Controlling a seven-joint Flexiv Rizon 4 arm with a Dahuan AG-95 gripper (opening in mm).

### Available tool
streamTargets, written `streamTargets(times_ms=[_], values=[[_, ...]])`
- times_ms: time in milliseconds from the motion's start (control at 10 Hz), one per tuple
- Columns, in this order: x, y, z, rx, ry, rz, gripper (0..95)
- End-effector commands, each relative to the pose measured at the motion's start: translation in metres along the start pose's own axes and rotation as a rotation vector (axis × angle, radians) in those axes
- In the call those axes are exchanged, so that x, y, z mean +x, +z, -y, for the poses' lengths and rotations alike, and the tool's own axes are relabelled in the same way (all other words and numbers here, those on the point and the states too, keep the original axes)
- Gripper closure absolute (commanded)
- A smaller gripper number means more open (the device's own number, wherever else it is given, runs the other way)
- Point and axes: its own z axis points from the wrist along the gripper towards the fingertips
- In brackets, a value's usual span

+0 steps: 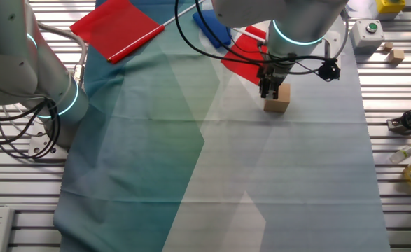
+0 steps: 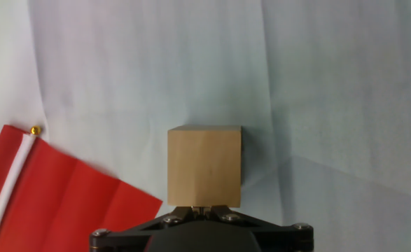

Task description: Approach and touch the side of the small block

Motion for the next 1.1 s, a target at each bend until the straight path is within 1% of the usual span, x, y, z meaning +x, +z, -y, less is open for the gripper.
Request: streamTargets(times_ms=[100, 200, 400, 700, 1100], values=[[0.000, 0.001, 0.000, 0.001, 0.000, 0.001, 95.0], [0.000, 0.000, 0.000, 0.002, 0.004, -0.008, 95.0], [0.004, -0.004, -0.002, 0.001, 0.009, -0.015, 95.0], [0.006, -0.007, -0.004, 0.002, 0.013, -0.024, 95.0], [0.018, -0.015, -0.007, 0.006, 0.008, -0.052, 95.0]])
